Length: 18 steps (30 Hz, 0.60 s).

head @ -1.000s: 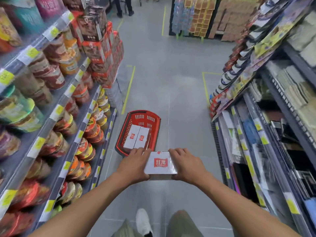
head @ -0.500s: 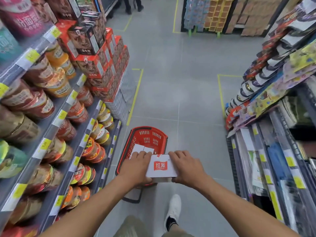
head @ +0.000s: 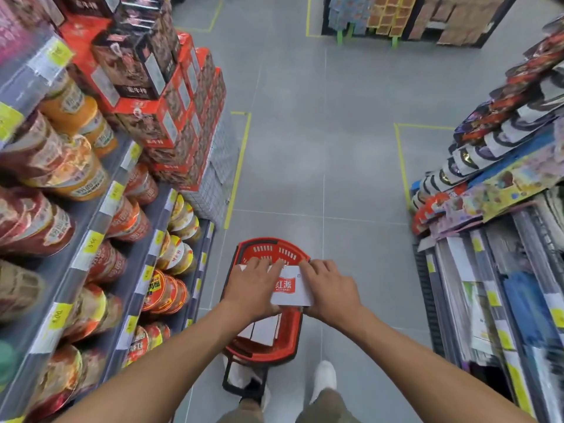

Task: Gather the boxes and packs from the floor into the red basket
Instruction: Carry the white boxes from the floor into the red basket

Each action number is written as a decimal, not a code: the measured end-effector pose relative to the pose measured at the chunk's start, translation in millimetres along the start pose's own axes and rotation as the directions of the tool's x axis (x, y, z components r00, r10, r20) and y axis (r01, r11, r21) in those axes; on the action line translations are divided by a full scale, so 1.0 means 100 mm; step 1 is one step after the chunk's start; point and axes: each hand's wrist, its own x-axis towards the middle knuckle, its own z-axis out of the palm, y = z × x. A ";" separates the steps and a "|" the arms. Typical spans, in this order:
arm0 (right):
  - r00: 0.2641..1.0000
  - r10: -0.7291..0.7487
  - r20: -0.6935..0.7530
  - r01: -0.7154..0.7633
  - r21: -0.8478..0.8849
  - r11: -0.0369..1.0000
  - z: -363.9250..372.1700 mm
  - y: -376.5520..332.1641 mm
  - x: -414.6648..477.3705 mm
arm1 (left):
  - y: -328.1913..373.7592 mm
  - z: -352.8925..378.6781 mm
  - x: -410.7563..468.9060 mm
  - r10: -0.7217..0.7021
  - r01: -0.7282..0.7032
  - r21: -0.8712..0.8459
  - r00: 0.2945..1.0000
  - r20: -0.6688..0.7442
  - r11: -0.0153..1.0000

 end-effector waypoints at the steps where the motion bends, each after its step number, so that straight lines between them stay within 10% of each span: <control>1: 1.000 0.010 -0.011 -0.010 -0.006 1.000 -0.01 -0.03 0.12 | -0.08 0.00 0.11 0.009 -0.009 0.014 1.000 0.000 1.000; 7: 1.000 0.017 -0.002 -0.017 0.017 1.000 0.15 -0.05 0.68 | -0.42 0.17 0.63 0.043 -0.041 -0.032 0.997 0.065 0.999; 18: 0.982 0.130 0.138 -0.188 0.621 0.761 0.99 0.79 1.46 | -0.79 1.07 1.62 0.039 -0.010 -0.257 0.993 0.109 0.966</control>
